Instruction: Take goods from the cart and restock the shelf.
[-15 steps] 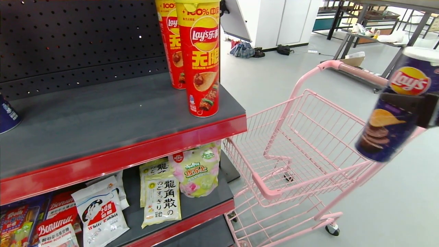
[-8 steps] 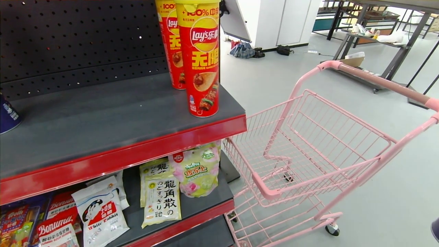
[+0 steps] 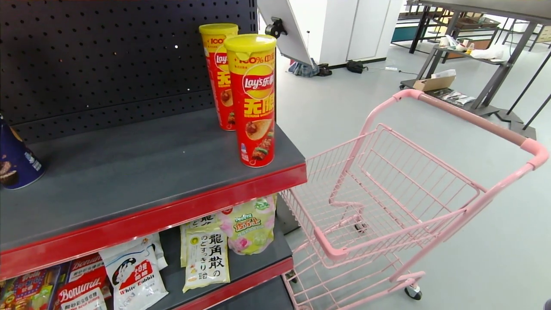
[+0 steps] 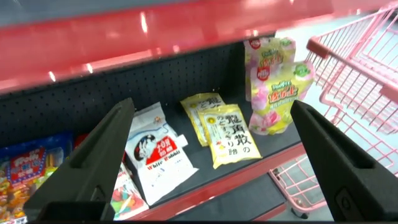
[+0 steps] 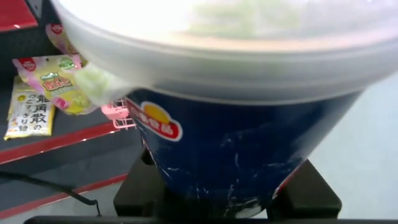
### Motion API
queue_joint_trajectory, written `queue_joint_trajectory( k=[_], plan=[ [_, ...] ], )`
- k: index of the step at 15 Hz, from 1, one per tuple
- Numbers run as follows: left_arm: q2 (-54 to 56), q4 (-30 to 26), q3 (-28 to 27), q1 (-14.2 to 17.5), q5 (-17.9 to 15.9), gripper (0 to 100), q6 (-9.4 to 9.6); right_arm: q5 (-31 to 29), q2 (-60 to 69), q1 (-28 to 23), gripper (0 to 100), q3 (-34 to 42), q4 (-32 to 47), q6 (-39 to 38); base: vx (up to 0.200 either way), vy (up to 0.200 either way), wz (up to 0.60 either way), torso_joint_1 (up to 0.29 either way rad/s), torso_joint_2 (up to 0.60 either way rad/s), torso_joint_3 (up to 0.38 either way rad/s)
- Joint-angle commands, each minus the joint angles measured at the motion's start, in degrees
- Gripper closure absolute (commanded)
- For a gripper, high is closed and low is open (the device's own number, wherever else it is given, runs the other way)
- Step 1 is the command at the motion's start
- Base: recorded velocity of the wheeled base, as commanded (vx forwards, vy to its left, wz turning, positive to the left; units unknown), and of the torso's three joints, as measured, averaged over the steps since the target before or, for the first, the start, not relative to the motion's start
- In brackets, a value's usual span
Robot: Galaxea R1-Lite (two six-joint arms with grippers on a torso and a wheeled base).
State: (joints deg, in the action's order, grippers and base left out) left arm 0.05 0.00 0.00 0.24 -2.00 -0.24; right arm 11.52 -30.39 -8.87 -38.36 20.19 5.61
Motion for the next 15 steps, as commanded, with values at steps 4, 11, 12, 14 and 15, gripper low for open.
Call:
queue_joint_trajectory(
  k=[4, 11, 12, 14, 15],
  plan=[
    [0.0, 0.0, 0.0, 0.0, 0.0, 0, -0.02, 0.0, -1.3, 1.2, 100, -0.2, -0.1, 1.7, 0.0, 0.0, 0.0, 0.193, -0.57, -0.373],
    [0.0, 0.0, 0.0, 0.0, 0.0, 0, -0.02, 0.1, -4.5, 1.2, 100, 0.2, -3.8, 2.7, 0.0, 0.0, 0.0, 0.191, -0.47, -0.291],
    [0.0, 0.0, 0.0, 0.0, 0.0, 0, -0.02, 0.1, -4.4, 1.7, 100, 0.3, -3.8, 2.8, 0.0, 0.0, 0.0, 0.163, -0.39, -0.222],
    [0.0, 0.0, 0.0, 0.0, 0.0, 0, -0.02, 0.0, -4.4, 2.5, 100, 0.6, -3.7, 2.9, 0.0, 0.0, 0.0, 0.159, -0.37, -0.217],
    [0.0, 0.0, 0.0, 0.0, 0.0, 0, -0.02, 0.0, -4.4, 2.5, 100, 1.2, -3.9, 3.0, 0.0, 0.0, 0.0, 0.159, -0.36, -0.212]
  ],
)
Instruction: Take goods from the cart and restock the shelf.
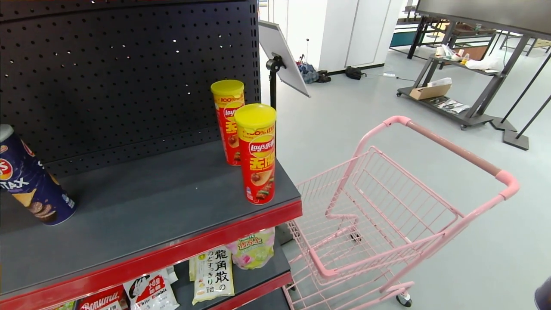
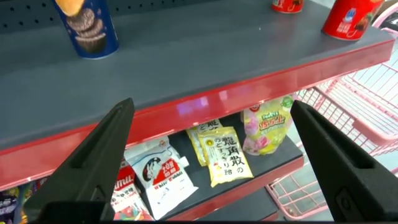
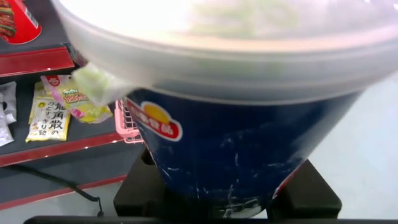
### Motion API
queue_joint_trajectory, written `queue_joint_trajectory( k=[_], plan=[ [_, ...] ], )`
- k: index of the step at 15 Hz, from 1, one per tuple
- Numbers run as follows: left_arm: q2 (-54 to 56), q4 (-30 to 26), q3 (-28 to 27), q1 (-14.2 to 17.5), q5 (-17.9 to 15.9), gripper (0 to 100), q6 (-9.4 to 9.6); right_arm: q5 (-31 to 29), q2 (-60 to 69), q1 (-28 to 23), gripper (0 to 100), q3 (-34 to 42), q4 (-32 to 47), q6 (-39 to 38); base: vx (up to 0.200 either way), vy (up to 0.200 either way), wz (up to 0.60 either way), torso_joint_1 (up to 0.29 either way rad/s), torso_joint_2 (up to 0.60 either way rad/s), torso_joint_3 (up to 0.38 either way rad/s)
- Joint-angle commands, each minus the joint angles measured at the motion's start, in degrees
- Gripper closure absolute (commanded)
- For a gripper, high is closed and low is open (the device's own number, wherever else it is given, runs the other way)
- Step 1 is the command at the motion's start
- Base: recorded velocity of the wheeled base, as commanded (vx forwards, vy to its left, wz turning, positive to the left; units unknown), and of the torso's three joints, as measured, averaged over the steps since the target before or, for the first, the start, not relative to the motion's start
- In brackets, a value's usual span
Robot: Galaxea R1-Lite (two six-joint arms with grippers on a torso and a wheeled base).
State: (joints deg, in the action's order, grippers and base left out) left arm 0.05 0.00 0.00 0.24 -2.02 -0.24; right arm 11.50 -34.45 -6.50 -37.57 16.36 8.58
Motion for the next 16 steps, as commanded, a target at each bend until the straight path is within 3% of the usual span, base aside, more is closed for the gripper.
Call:
queue_joint_trajectory(
  k=[1, 9, 16],
  plan=[
    [0.0, 0.0, 0.0, 0.0, 0.0, 0, -0.02, 0.0, -0.4, 0.2, 100, 0.7, 0.0, 0.7, 0.0, 0.0, 0.0, 0.154, -0.35, -0.207],
    [0.0, 0.0, 0.0, 0.0, 0.0, 0, -0.02, -0.2, -0.7, 0.1, 100, 2.2, -0.2, 2.5, 0.0, 0.0, 0.0, 0.109, -0.25, -0.142],
    [0.0, 0.0, 0.0, 0.0, 0.0, 0, -0.02, 0.0, -0.7, 0.2, 100, 3.1, -0.4, 2.8, 0.0, 0.0, 0.6, 0.006, 0.0, 0.0]
  ],
)
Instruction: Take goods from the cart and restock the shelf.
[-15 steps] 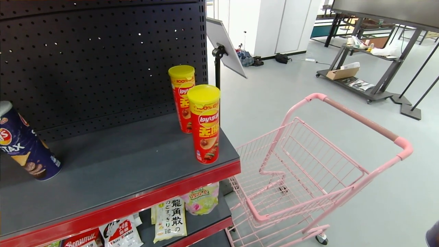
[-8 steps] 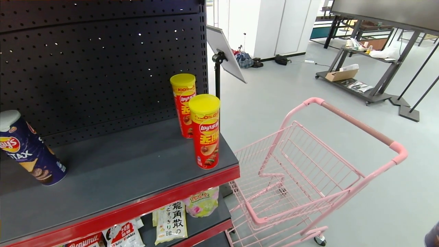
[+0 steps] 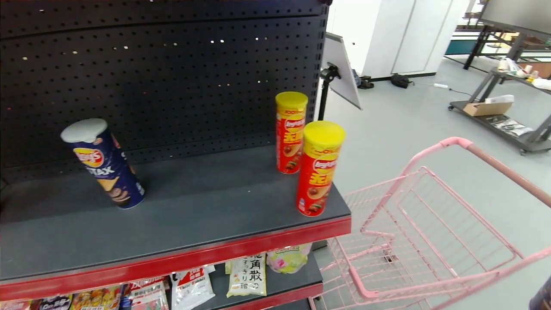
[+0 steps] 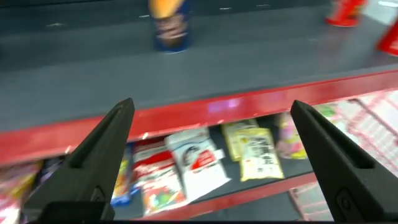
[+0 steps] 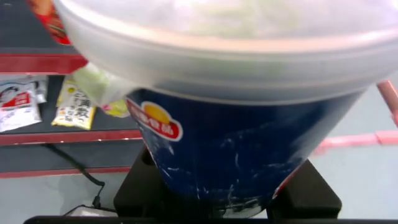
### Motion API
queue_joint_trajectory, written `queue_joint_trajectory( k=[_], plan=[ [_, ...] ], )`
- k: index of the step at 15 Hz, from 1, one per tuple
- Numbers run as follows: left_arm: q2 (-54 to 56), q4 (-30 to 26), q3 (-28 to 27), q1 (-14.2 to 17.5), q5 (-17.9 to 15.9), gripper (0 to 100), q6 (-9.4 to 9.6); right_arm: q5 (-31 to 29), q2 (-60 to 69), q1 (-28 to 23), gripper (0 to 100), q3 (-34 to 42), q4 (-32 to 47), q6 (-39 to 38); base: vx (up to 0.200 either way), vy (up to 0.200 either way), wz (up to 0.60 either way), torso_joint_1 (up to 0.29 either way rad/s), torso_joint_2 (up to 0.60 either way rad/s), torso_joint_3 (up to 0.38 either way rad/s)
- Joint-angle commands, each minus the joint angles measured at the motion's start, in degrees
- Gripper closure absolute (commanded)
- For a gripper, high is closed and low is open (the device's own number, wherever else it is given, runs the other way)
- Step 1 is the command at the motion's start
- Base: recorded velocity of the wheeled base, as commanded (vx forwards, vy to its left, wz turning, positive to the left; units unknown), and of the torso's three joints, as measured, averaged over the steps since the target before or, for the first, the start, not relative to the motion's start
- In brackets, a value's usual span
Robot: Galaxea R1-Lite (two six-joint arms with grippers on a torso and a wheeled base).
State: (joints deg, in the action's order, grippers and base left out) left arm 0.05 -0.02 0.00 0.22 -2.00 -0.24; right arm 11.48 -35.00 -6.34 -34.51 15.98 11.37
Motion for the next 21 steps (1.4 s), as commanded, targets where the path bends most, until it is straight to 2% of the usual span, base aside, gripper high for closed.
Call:
queue_joint_trajectory(
  k=[1, 5, 8, 11, 14, 21],
  plan=[
    [0.0, 0.0, 0.0, 0.0, 0.0, 0, -0.02, 0.0, -0.2, 0.0, 100, 0.4, 0.0, 0.1, 0.0, 0.0, 0.6, 0.002, 0.0, 0.002],
    [0.0, 0.0, 0.0, 0.0, 0.0, 0, -0.02, -0.1, 3.2, -0.4, 100, 3.1, -2.4, 0.1, 0.0, 0.0, 0.15, -0.001, 0.0, 0.001],
    [0.0, 0.0, 0.0, 0.0, 0.0, 0, -0.02, 0.8, 10.4, 0.4, 100, 6.9, -2.4, -0.6, 0.0, 0.0, 0.0, 0.0, 0.0, 0.0],
    [0.0, 0.0, 0.0, 0.0, 0.0, 0, -0.02, 0.7, 14.5, 1.2, 100, 9.2, -2.4, -0.5, -0.2, 0.0, 0.0, 0.007, 0.01, -0.001],
    [0.0, 0.0, 0.0, 0.0, 0.0, 0, -0.02, 0.9, 18.7, 1.2, 100, 11.0, -2.4, -1.9, 0.0, 0.0, 0.0, 0.0, 0.0, 0.0],
    [0.0, -0.1, 0.0, 0.0, 0.0, 0, -0.02, 1.1, 21.5, 1.3, 100, 12.1, -2.4, -2.3, 0.0, 0.2, 0.0, 0.007, 0.0, 0.002]
  ],
)
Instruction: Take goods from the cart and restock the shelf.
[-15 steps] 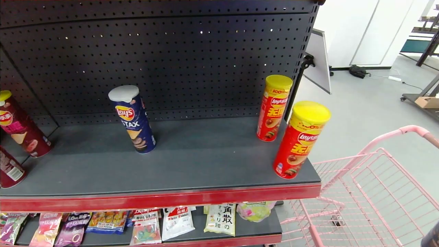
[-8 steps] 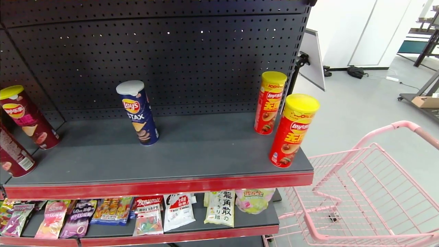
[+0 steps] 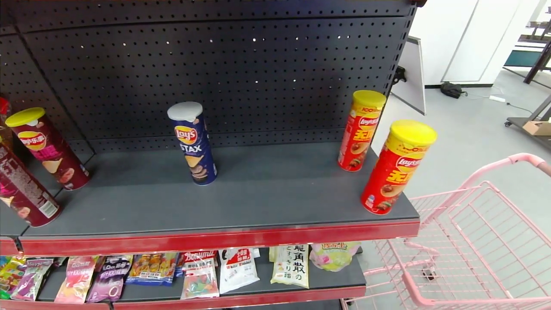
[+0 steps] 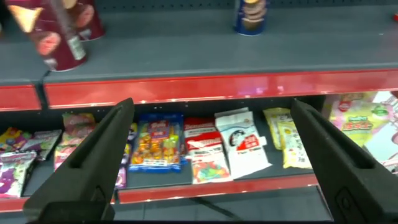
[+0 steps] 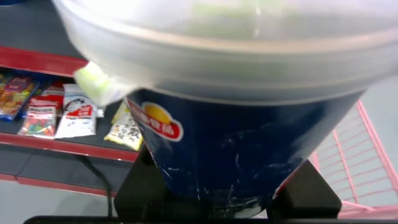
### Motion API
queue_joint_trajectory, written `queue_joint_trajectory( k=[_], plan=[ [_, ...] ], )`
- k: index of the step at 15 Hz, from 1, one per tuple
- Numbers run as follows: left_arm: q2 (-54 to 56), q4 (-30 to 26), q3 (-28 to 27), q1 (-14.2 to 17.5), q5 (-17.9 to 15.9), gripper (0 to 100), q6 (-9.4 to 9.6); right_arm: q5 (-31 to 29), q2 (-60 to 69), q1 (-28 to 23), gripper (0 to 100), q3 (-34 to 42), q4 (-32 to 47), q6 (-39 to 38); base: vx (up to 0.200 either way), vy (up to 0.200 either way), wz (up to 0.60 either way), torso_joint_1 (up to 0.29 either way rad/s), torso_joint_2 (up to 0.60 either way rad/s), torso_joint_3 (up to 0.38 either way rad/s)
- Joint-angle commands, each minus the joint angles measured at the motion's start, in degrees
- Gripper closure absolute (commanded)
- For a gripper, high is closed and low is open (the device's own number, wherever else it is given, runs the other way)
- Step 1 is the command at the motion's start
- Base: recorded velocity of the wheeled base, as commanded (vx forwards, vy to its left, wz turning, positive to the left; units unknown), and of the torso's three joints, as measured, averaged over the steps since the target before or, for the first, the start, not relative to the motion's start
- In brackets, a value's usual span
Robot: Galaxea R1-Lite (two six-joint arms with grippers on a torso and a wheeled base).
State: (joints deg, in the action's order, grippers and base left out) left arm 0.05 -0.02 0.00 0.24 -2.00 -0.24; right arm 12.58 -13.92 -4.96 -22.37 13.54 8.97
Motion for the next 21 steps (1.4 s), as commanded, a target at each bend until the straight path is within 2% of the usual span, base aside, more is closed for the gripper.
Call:
queue_joint_trajectory(
  k=[1, 9, 15, 21],
  plan=[
    [0.0, 0.0, 0.0, 0.0, 0.0, 0, -0.02, 0.0, 0.7, 0.0, 100, 0.0, 0.0, 0.0, 0.0, 0.2, 0.0, 0.007, 0.0, 0.002],
    [0.0, 0.0, 0.0, 0.0, 0.0, 0, -0.02, -0.5, 0.2, -0.3, 100, 0.0, 0.5, 0.4, 0.0, 0.2, 0.0, 0.002, 0.0, 0.002],
    [0.0, -0.1, 0.0, 0.0, 0.0, 0, -0.02, -0.2, -2.5, 0.0, 100, 0.5, -2.0, 0.8, 0.0, 0.2, 0.0, 0.003, 0.01, 0.004],
    [0.0, 0.0, 0.0, 0.0, 0.0, 0, -0.02, -0.3, -2.5, -0.1, 100, 0.7, -2.0, 0.8, 0.0, 0.0, 0.0, 0.0, 0.0, 0.0]
  ],
)
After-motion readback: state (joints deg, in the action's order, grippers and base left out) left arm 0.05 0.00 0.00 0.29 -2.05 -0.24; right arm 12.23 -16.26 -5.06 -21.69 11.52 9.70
